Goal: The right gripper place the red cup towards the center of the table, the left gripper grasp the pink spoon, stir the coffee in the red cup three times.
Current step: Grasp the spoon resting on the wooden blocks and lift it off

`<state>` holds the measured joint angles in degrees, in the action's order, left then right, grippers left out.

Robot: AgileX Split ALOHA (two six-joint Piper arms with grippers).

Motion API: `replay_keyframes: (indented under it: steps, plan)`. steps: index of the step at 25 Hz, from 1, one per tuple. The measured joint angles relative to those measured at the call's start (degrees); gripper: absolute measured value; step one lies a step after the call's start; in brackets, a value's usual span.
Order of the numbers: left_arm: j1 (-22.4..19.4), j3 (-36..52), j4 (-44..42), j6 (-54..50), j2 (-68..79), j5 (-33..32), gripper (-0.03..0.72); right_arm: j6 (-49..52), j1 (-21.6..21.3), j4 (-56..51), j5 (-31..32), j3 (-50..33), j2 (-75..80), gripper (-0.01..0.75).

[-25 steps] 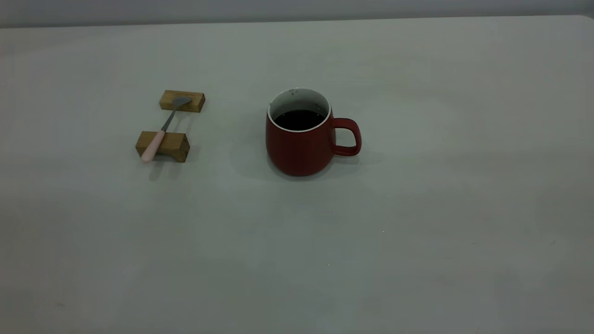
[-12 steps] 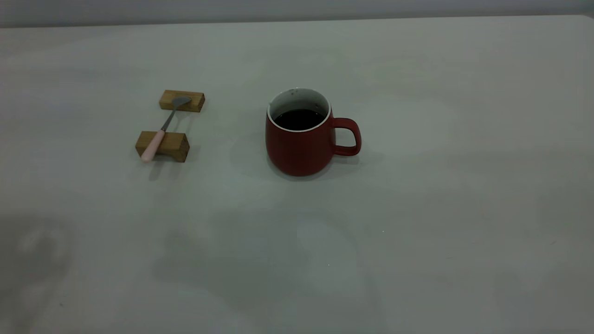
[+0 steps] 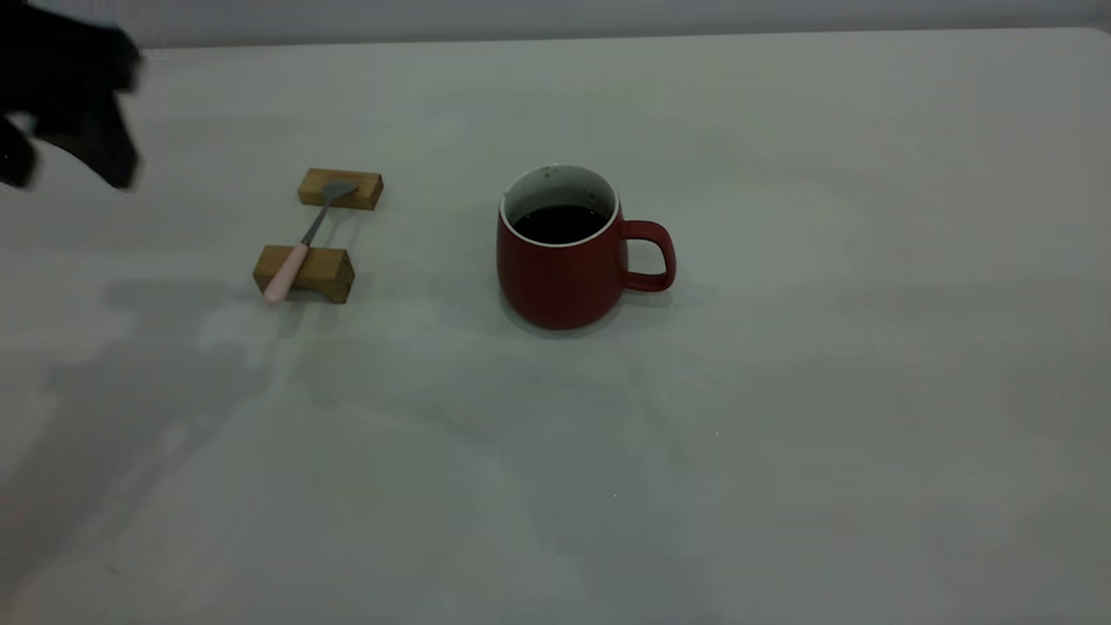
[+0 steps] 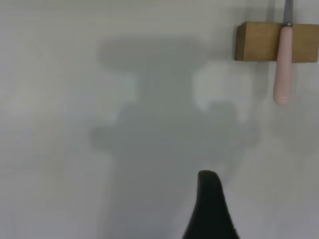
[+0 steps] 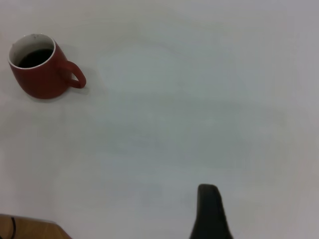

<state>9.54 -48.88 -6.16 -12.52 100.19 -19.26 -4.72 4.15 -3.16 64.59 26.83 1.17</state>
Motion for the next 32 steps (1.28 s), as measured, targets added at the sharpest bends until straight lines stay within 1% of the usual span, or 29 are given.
replay_keyframes:
  steps: [7, 15, 19, 21, 23, 26, 28, 32]
  plan:
    - [3.40, -5.83, 0.02, -0.18, 12.66, 3.60, 0.623, 0.00, 0.00, 0.00, 0.05, 0.00, 0.00, 0.587]
    - [4.84, -11.82, 0.02, -0.18, 23.30, 4.39, 0.618, 0.00, 0.00, 0.00, 0.05, 0.00, 0.00, 0.587]
    - [5.36, -14.25, 0.02, -0.12, 26.61, 4.64, 0.599, 0.00, 0.00, 0.00, 0.05, 0.00, 0.00, 0.587]
    - [5.64, -14.97, 0.02, -0.05, 27.84, 4.90, 0.574, 0.00, 0.00, 0.00, 0.05, 0.00, 0.00, 0.587]
    - [5.75, -15.45, -0.08, -0.05, 28.79, 5.35, 0.540, 0.00, 0.00, 0.00, 0.05, 0.00, 0.00, 0.587]
    - [5.76, -15.50, -0.08, -0.01, 29.69, 6.34, 0.461, 0.00, 0.00, -0.05, 0.05, 0.00, 0.00, 0.587]
    - [5.76, -15.50, -0.08, -0.01, 30.24, 6.79, 0.376, 0.00, 0.00, -0.05, 0.05, 0.00, 0.00, 0.587]
    - [5.81, -15.56, -0.08, -0.45, 30.26, 7.00, 0.165, 0.00, 0.00, -0.05, 0.05, 0.00, 0.00, 0.587]
